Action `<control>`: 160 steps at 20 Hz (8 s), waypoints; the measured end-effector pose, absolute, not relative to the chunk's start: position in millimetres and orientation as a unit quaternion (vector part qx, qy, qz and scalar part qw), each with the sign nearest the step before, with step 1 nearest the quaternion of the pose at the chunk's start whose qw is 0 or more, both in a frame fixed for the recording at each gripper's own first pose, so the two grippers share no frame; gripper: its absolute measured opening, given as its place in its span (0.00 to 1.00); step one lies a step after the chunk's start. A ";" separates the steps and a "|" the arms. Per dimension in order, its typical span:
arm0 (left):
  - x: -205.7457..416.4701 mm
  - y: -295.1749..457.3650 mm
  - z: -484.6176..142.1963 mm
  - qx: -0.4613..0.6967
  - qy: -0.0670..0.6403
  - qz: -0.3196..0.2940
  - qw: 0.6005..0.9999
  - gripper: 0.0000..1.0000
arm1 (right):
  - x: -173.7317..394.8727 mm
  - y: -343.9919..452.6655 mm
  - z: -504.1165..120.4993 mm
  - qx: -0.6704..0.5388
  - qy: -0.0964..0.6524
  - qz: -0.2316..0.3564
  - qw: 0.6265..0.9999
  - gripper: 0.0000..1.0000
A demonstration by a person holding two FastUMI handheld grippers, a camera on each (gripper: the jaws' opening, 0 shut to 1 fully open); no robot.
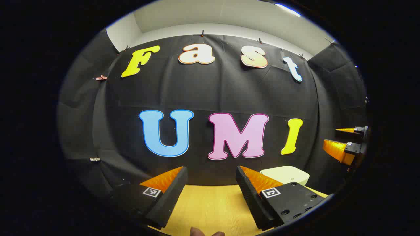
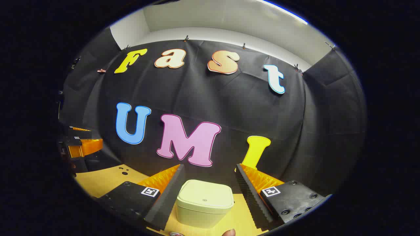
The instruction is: Press the lid of the desktop garbage bin to open it, pick up the crumpled paper on the desktop and throw it into the bin, then pick up the pop can on the desktop and drop it into the bin, and finally close the garbage bin lid.
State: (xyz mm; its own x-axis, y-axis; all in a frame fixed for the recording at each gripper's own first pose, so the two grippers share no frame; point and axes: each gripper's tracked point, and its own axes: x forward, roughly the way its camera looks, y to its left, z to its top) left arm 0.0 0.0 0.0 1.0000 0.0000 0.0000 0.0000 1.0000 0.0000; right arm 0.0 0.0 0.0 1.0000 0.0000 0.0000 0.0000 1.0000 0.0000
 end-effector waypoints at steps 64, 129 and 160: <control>19.5 6.8 -20.6 0.022 0.026 0.062 0.997 0.95 | 104.3 12.7 -230.8 0.063 0.254 0.083 0.962 0.06; -106.6 -60.6 -454.4 0.045 0.453 -0.120 0.882 0.77 | -40.1 -28.3 -162.7 0.053 0.190 0.028 0.980 0.76; 5.4 -77.5 -270.2 -0.020 0.288 -0.133 0.948 0.36 | -46.0 -31.6 -201.7 0.062 0.225 0.044 0.971 0.77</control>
State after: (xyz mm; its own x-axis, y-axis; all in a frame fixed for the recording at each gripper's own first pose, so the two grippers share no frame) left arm 5.4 -77.5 -270.2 0.7985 -0.2639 -0.5410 0.2408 0.9638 -0.1147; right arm -46.0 -31.6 -201.7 0.8949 0.1131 -0.4316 -0.0573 0.9885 0.1403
